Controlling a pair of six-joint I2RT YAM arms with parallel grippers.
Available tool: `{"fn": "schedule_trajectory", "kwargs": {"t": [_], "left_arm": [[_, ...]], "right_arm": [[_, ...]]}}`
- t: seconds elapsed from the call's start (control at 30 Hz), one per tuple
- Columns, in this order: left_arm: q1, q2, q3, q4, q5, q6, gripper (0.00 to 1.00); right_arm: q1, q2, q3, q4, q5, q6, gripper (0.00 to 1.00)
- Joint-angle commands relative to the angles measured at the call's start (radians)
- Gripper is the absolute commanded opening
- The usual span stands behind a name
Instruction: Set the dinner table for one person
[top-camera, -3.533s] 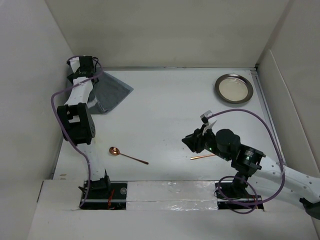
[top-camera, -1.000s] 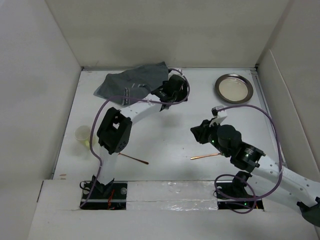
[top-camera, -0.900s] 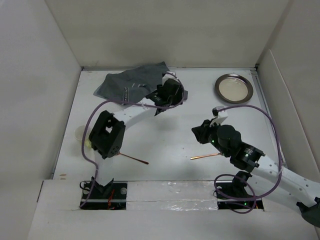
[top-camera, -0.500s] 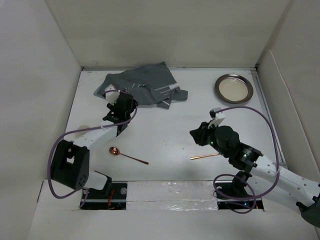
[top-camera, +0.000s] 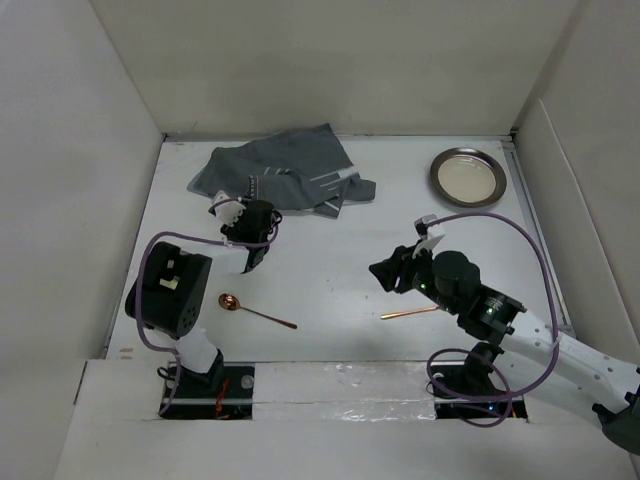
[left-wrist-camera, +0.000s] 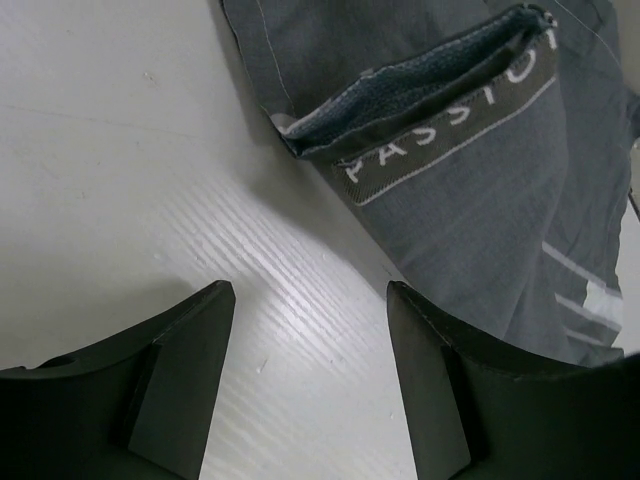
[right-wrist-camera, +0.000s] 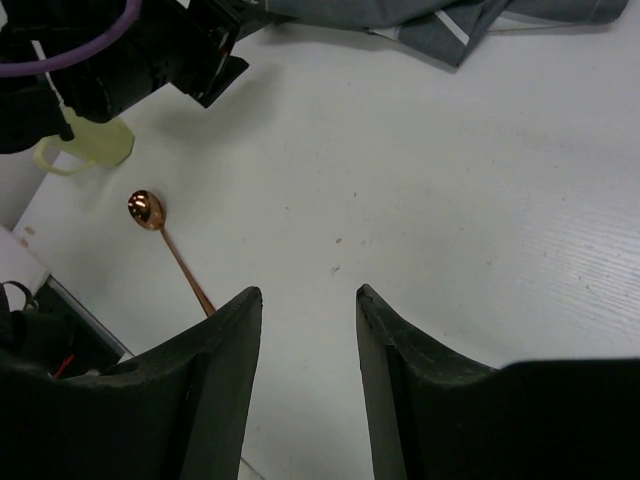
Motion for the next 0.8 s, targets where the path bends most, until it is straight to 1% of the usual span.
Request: {"fn": "schedule_trajectory", "kwargs": {"t": [0.0,0.03,0.13,0.17,0.23,0.3,0.33,0.5,0.57,0.67,0.7,0.77], "left_arm": [[0.019,0.046,0.008,0.156,-0.002,-0.039,0.59],[0.019,0.054,-0.004,0.223,0.012,-0.01,0.59],[0.019,0.064,-0.019,0.312,0.02,0.008,0.59],[0.028,0.067,-0.019,0.332,0.021,0.026,0.59],[0.028,0.075,-0.015,0.39,0.005,0.045,0.59],[0.028,0.086,-0.004,0.414,0.001,0.076,0.58],[0.028,0.11,0.029,0.396,0.007,0.08,0.57],[0.05,0.135,0.042,0.375,0.049,0.025,0.51],[0.05,0.136,0.043,0.366,0.052,0.017,0.51],[0.05,0.126,0.056,0.284,0.047,-0.039,0.52],[0.05,0.12,0.059,0.244,0.038,-0.05,0.52],[0.05,0.12,0.065,0.227,0.032,-0.07,0.55]], "right_arm": [[-0.004,-0.002,0.011,0.058,-0.055,-0.039,0.48],[-0.004,-0.005,0.011,0.058,-0.061,-0.052,0.48],[-0.004,-0.004,0.008,0.075,-0.089,-0.07,0.48],[-0.004,0.003,0.005,0.111,-0.104,-0.075,0.48],[-0.004,0.016,-0.006,0.135,-0.152,-0.078,0.48],[-0.004,0.041,-0.007,0.159,-0.184,-0.079,0.48],[-0.004,0.056,-0.001,0.153,-0.184,-0.078,0.48],[-0.004,0.066,-0.001,0.15,-0.178,-0.078,0.48],[-0.004,0.059,-0.001,0.15,-0.175,-0.078,0.48],[-0.004,0.056,0.005,0.15,-0.166,-0.078,0.48],[-0.004,0.058,0.01,0.149,-0.167,-0.078,0.48],[-0.004,0.062,0.008,0.153,-0.169,-0.079,0.48]]}}
